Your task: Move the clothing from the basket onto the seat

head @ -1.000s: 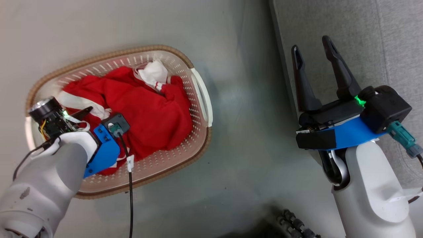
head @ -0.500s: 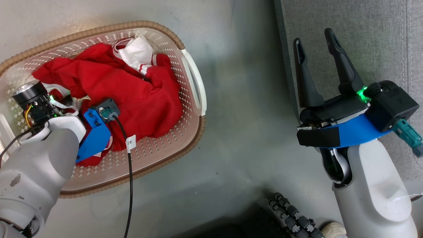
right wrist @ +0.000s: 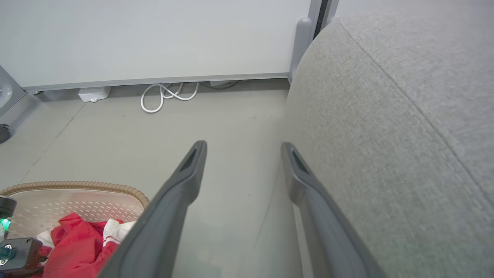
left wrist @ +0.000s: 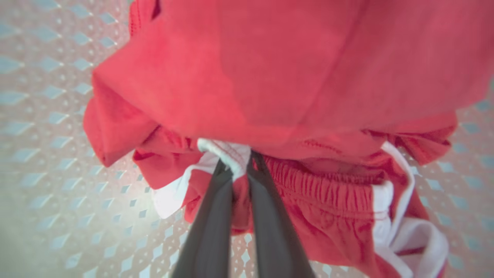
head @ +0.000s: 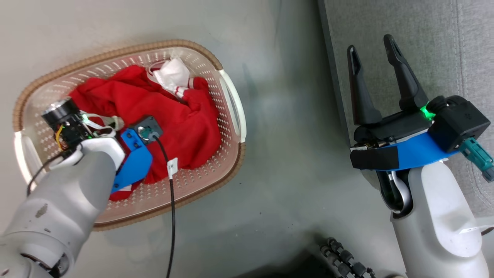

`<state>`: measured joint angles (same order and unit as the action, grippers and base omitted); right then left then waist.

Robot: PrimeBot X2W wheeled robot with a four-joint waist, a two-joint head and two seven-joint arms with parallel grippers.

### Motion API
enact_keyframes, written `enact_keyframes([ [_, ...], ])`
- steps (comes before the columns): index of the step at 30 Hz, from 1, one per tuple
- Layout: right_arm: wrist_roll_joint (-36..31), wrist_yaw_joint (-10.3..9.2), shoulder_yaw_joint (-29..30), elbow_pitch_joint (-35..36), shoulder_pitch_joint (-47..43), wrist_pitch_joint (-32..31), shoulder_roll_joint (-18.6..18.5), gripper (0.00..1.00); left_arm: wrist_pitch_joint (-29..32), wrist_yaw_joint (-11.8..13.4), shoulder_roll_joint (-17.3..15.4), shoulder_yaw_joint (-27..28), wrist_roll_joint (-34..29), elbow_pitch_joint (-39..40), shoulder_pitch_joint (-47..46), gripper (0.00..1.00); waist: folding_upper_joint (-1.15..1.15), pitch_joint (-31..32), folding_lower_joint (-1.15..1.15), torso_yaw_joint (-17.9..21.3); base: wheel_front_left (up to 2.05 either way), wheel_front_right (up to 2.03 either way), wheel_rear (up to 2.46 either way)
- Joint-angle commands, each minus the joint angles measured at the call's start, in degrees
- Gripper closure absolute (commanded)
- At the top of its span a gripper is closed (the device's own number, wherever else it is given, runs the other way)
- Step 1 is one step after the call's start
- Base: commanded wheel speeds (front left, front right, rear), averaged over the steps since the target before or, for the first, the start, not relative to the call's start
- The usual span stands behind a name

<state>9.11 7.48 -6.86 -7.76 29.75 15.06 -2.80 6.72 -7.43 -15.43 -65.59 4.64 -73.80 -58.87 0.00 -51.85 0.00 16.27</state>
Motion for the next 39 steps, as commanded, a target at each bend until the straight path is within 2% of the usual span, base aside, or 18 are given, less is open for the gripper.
enact_keyframes([
  [1,-0.5,0.03,0.3,-0.1,-0.5,0.2,-0.2,0.0,-0.7,0.1,0.5,0.5,0.7,0.0,0.5,1.0,0.0,1.9,0.0,-1.0,0.0,0.0,0.0],
  [11,-2.9,0.03,1.5,-1.6,-3.2,0.2,-0.2,0.0,-6.6,0.3,4.3,2.7,5.0,0.9,3.6,1.0,0.0,11.7,0.0,-5.3,0.0,0.0,0.0],
  [16,-4.3,0.03,2.3,-2.6,-5.3,0.2,-0.2,0.0,-12.9,1.9,5.1,4.2,7.4,1.5,6.8,1.0,0.0,17.3,0.0,-7.7,0.0,0.0,0.0],
  [20,-4.9,0.03,2.8,-3.0,-6.4,0.2,-0.2,0.0,-16.7,1.7,4.9,5.2,8.9,1.6,8.6,1.0,0.0,20.3,0.0,-8.9,0.0,0.0,0.0],
  [22,-5.6,0.02,3.3,-3.5,-8.1,0.2,-0.2,0.0,-20.1,1.4,5.2,6.6,10.8,2.2,9.9,1.0,0.0,23.9,0.0,-10.4,0.0,0.0,0.0],
  [30,-6.4,0.03,4.6,-4.3,-11.5,0.2,-0.2,0.0,-21.9,1.1,5.8,9.2,14.1,5.9,12.0,1.0,0.0,30.4,0.0,-12.7,0.0,0.0,0.0],
  [39,-7.0,0.03,5.4,-5.1,-15.8,0.2,-0.2,0.0,-22.0,2.2,5.0,14.3,15.6,17.9,15.2,1.0,0.0,37.8,0.0,-14.2,0.0,0.0,0.0],
])
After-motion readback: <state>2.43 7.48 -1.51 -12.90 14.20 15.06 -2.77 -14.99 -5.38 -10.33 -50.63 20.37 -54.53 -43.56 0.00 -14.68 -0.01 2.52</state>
